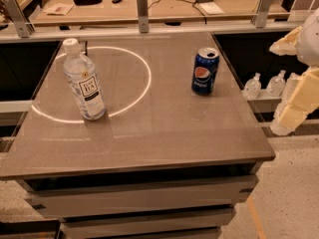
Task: Knock blue plastic bottle over
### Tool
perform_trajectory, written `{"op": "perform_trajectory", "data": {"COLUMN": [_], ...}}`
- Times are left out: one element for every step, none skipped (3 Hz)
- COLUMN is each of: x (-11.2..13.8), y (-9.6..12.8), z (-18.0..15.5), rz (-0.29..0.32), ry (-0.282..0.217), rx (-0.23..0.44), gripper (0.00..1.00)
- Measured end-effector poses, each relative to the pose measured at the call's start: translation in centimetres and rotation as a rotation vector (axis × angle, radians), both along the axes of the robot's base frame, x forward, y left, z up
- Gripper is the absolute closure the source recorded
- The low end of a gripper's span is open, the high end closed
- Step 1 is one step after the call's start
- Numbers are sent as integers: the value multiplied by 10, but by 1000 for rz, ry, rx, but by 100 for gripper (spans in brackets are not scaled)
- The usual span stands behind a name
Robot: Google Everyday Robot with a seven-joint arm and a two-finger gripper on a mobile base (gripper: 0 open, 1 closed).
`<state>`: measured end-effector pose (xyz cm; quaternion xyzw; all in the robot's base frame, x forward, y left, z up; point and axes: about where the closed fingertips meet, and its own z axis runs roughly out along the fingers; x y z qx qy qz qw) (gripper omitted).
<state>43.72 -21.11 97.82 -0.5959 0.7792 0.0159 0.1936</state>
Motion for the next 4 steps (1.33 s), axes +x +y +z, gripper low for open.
{"op": "perform_trajectory", "data": {"x": [3, -9, -20, -30], "y": [-11, -7, 9, 39], "z": [-13, -20, -20, -3], "rz": [-2, -18, -35, -29], "ry": [19, -9, -80, -145], "rx": [201, 404, 603, 752], "gripper": [0, 0, 0, 0]}}
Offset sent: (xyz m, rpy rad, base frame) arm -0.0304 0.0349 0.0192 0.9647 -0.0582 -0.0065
